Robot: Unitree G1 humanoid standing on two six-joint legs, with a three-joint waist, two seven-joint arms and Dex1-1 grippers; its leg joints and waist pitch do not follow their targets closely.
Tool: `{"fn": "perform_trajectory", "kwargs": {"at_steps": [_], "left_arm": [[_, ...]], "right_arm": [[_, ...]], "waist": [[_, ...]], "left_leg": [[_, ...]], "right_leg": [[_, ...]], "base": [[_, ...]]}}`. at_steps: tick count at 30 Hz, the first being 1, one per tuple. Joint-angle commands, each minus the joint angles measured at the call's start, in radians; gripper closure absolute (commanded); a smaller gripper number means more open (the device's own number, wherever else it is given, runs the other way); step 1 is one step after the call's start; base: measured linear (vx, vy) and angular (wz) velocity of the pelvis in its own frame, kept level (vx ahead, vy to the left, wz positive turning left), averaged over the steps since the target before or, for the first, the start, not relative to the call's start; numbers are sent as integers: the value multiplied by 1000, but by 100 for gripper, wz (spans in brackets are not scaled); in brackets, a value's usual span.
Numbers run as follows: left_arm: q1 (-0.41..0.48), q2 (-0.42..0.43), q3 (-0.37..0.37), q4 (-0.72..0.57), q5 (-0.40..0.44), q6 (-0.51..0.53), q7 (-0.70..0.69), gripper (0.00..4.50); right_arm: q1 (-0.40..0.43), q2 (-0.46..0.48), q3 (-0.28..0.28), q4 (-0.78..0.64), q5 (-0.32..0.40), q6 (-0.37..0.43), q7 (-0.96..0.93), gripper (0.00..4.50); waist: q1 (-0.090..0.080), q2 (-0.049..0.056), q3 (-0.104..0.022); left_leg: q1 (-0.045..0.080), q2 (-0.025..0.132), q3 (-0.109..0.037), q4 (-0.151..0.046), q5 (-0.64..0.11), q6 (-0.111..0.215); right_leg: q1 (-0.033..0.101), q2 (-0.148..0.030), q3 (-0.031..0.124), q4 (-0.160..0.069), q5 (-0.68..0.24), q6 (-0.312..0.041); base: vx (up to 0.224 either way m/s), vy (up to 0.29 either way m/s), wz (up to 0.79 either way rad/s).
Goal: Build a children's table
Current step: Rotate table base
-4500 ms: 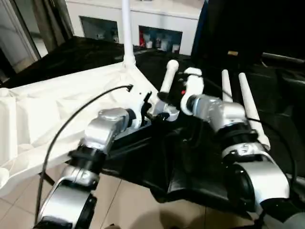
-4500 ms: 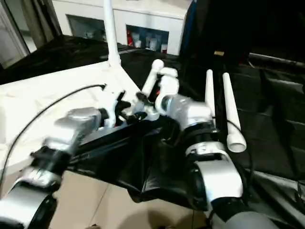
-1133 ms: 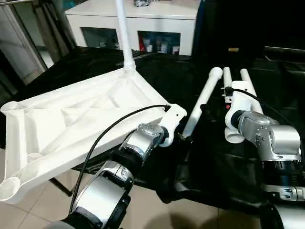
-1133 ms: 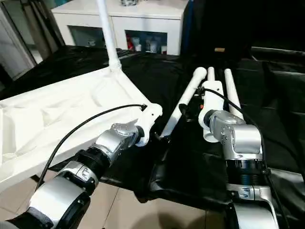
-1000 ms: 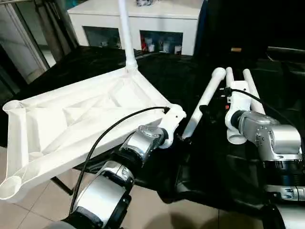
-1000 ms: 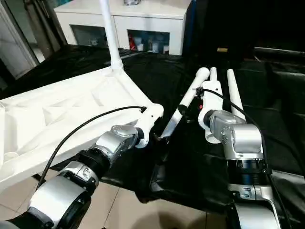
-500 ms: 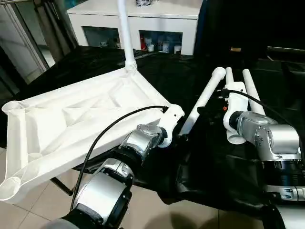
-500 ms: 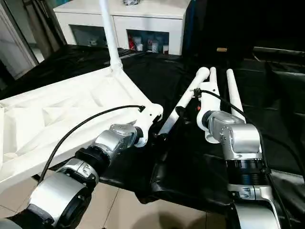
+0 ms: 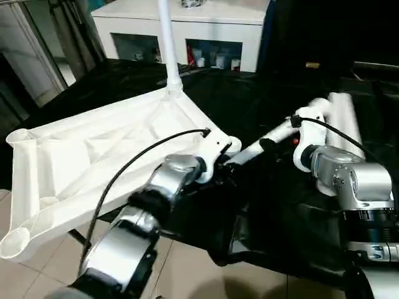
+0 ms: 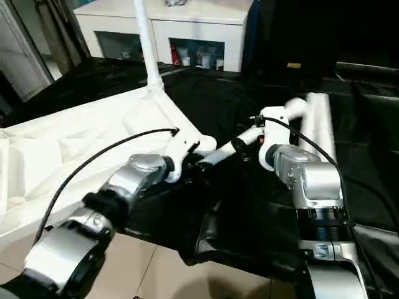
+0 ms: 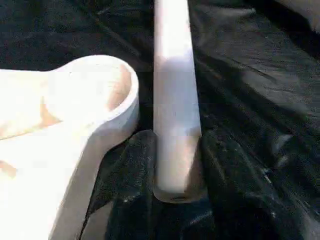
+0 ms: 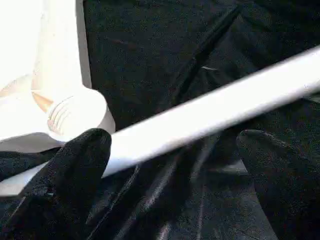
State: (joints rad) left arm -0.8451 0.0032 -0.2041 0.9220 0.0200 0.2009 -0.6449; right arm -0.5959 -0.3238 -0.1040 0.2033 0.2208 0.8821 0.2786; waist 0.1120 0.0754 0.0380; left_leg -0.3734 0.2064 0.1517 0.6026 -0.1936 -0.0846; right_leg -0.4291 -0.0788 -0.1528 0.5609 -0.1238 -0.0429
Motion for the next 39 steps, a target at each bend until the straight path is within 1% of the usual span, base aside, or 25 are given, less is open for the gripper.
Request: {"fn": "perform_trajectory", "kwargs": {"at_steps": [1, 3, 9, 10, 13, 15, 16, 17, 19, 21, 22, 23, 24, 25, 26, 28, 30, 31, 32, 33, 34, 35, 36, 38, 39], "left_arm": [[18, 41, 19, -118, -18, 20, -3, 320], [26, 59, 33, -175, -30, 35, -3, 344], [59, 152, 93, -401, -67, 120, -42, 401], [71, 163, 94, -432, -70, 138, -52, 405], [134, 186, 45, -522, -69, 195, -95, 422], [150, 181, 33, -530, -69, 205, -95, 438], [158, 175, 20, -526, -63, 205, -94, 413], [157, 144, 19, -487, -77, 204, -100, 381], [143, 87, 24, -400, -96, 182, -94, 397], [128, 54, 34, -343, -100, 166, -84, 386], [118, 44, 32, -309, -90, 136, -76, 339], [108, 36, 29, -275, -79, 106, -65, 339], [101, 31, 29, -253, -73, 90, -55, 339], [81, 20, 32, -198, -68, 64, -41, 348], [76, 17, 33, -185, -70, 61, -42, 348], [68, 15, 33, -168, -65, 48, -33, 301], [51, 10, 33, -127, -57, 23, -29, 301], [37, 4, 37, -94, -54, 3, -27, 301], [31, 3, 35, -79, -51, -5, -27, 274], [18, 0, 32, -43, -43, -25, -27, 274], [8, -3, 30, -13, -43, -42, -40, 251], [-2, -7, 29, 14, -46, -59, -51, 265], [-6, -12, 30, 28, -49, -67, -63, 269], [-15, -16, 25, 51, -43, -84, -60, 222], [-17, -17, 24, 57, -40, -89, -57, 222]], "right_arm": [[-31, -2, -14, 12, -8, -60, 0, 0], [-37, -2, -20, 18, -7, -97, 2, 0], [-52, 5, -32, 8, 12, -212, 44, 0], [-57, 0, -30, 16, 8, -230, 48, 0], [-80, -13, -37, 68, 0, -280, 46, 0], [-84, -16, -38, 81, -1, -290, 50, 0], [-85, -17, -36, 87, -2, -296, 55, 0], [-80, -19, -27, 92, -8, -294, 61, 0], [-67, -18, -10, 96, -15, -291, 74, 0], [-55, -19, 5, 86, -7, -278, 97, 0], [-45, -26, 22, 75, -7, -267, 115, 0], [-31, -38, 46, 58, -9, -254, 140, 0], [-19, -50, 65, 42, -10, -245, 163, 0], [22, -93, 116, -13, -4, -209, 236, 0], [36, -109, 131, -31, 0, -195, 262, 0], [52, -128, 145, -51, 1, -194, 290, 0], [86, -175, 172, -95, 5, -183, 346, 0], [100, -197, 183, -114, 8, -177, 373, 0], [108, -214, 191, -126, 9, -176, 393, 0], [130, -255, 210, -156, 13, -177, 443, 0], [152, -296, 227, -189, 19, -183, 491, 0], [176, -337, 241, -223, 28, -185, 537, 0], [193, -363, 251, -247, 32, -185, 563, 0], [210, -386, 261, -272, 23, -186, 582, 0], [213, -389, 261, -275, 22, -186, 584, 0]], "waist": [[6, -37, -89], [4, -34, -88], [2, -39, -83], [0, -46, -82], [-1, -45, -79], [-1, -43, -78], [2, -49, -78], [3, -49, -79], [5, -51, -79], [5, -55, -79], [5, -55, -80], [5, -58, -81], [5, -47, -80], [4, -54, -80], [5, -54, -80], [4, -54, -81], [5, -57, -81], [2, -50, -81], [1, -50, -81], [0, -45, -81], [1, -48, -79], [0, -44, -79], [-2, -47, -77], [-9, -46, -71], [-11, -47, -72]], "left_leg": [[1, 11, 8, -46, 14, 150], [4, 12, 9, -47, 3, 140], [3, 10, 12, -50, -25, 119], [1, 7, 14, -50, -24, 120], [4, 7, 16, -50, -27, 114], [5, 4, 17, -50, -41, 110], [7, 4, 18, -52, -51, 108], [12, 6, 19, -52, -56, 107], [10, 4, 20, -51, -56, 107], [8, 2, 22, -52, -65, 113], [6, 2, 22, -52, -67, 119], [5, 3, 21, -52, -72, 119], [5, 1, 21, -52, -74, 120], [3, 3, 20, -52, -76, 122], [4, 2, 21, -51, -81, 122], [0, -2, 22, -49, -78, 125], [-1, -3, 22, -48, -77, 127], [0, -3, 22, -47, -76, 131], [-1, -3, 22, -47, -78, 132], [-1, -4, 22, -46, -86, 132], [2, -5, 22, -46, -100, 134], [5, -2, 22, -47, -110, 138], [2, -4, 23, -47, -116, 140], [9, -6, 24, -47, -158, 129], [7, -8, 23, -47, -160, 126]], "right_leg": [[88, -68, 49, -55, -282, -71], [86, -67, 49, -53, -286, -74], [85, -66, 50, -53, -332, -54], [84, -63, 49, -55, -335, -49], [78, -63, 51, -58, -358, -47], [77, -61, 51, -61, -376, -42], [76, -60, 51, -61, -386, -36], [73, -60, 52, -64, -382, -36], [75, -57, 50, -66, -371, -38], [77, -55, 49, -67, -361, -36], [79, -56, 47, -67, -356, -34], [81, -59, 47, -67, -357, -32], [81, -57, 46, -70, -359, -26], [84, -56, 46, -69, -345, -18], [86, -55, 47, -70, -342, -5], [86, -55, 45, -71, -343, -3], [88, -52, 42, -71, -353, 6], [86, -49, 42, -75, -354, 8], [87, -49, 41, -74, -354, 9], [87, -48, 39, -77, -360, 10], [88, -44, 37, -85, -374, 27], [85, -45, 37, -86, -377, 21], [88, -44, 35, -89, -387, 25], [85, -43, 23, -103, -469, 38], [87, -44, 21, -105, -476, 44]], "base": [[0, 0, 0], [0, 0, 0], [0, 0, 0], [0, 0, 0], [0, 0, 0], [0, 0, 0], [0, 0, 0], [0, 0, 0], [0, 0, 0], [0, 0, 0], [0, 0, 0], [0, 0, 0], [0, 0, 0], [0, 0, 0], [0, 0, 0], [0, 0, 0], [0, 0, 0], [0, 0, 0], [0, 0, 0], [0, 0, 0], [0, 0, 0], [0, 0, 0], [0, 0, 0], [0, 0, 0], [0, 0, 0]]}}
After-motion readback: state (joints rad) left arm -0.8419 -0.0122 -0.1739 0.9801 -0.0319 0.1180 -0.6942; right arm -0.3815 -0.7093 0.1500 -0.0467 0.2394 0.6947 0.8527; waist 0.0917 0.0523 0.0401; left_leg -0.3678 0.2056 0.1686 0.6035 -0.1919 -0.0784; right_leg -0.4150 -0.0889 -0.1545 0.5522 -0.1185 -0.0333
